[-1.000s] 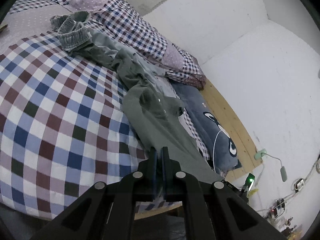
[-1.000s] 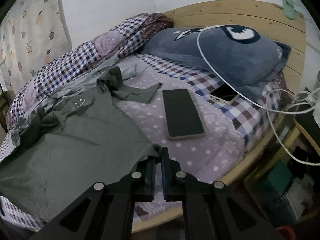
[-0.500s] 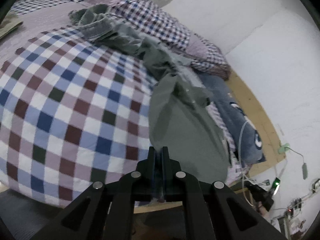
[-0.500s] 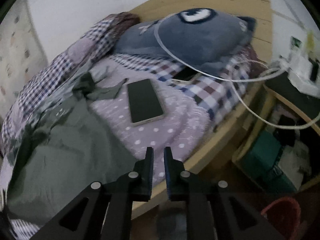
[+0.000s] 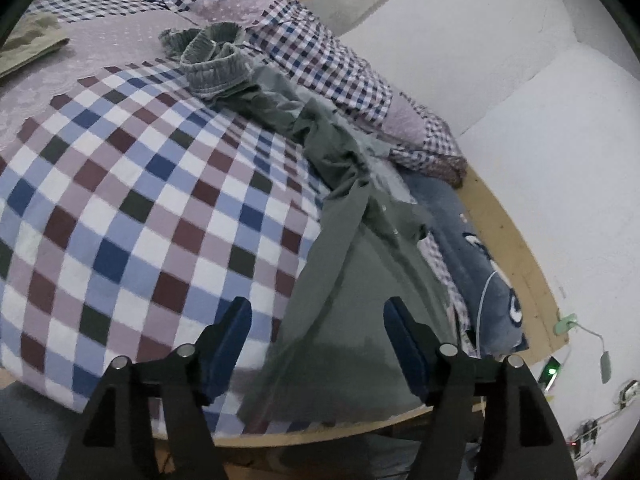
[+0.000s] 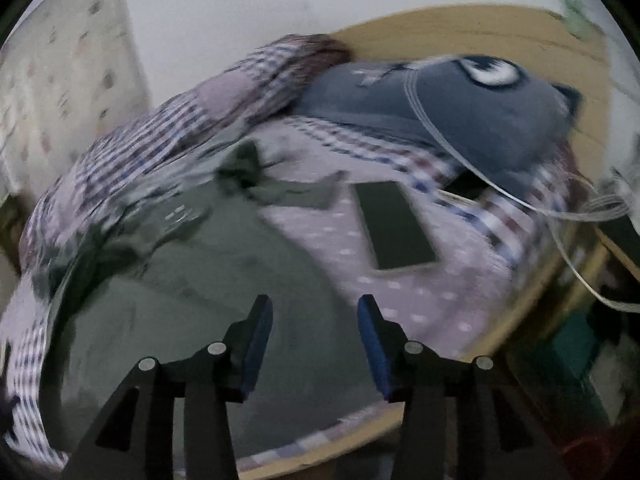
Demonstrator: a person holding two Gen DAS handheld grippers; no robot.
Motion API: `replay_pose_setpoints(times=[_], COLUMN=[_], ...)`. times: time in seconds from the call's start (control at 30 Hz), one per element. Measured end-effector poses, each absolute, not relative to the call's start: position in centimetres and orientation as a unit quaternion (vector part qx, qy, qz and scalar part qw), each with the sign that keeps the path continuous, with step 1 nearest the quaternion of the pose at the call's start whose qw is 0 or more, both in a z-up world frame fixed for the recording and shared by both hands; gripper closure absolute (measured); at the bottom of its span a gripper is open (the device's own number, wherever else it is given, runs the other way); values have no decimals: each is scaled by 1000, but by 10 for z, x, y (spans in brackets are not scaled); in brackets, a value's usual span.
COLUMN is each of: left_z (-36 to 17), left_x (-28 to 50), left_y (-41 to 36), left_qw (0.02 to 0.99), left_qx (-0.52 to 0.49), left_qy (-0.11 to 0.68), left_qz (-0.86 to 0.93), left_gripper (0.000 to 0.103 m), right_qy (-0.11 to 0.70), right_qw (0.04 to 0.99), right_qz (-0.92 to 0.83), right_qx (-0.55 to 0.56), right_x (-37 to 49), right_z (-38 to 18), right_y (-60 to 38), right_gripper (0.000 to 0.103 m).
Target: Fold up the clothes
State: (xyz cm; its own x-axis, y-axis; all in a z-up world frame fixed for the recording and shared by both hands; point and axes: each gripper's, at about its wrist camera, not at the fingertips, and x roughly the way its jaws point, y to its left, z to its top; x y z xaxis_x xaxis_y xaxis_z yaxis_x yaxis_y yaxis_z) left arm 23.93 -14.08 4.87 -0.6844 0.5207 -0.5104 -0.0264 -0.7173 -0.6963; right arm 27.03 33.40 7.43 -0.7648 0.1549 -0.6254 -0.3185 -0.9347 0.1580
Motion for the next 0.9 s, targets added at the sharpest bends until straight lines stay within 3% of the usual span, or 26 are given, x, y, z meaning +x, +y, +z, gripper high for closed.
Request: replay_pose_setpoints(times=[0.6, 0.9], left_z=[39, 45], left_x=[125, 47], left_y=[-120, -95], left_qw=[200, 223], left_qx=[-357, -349], left_qy=[-364, -336], left_qz=[837, 846], left_gripper=[28, 28], right_qy=[90, 106], right_qw=[-52, -130], right_qz=[938, 941], right_qx=[-330, -295], right_x=[99, 11], right_z=[65, 79], right_y=[215, 174], right_gripper=[47, 36])
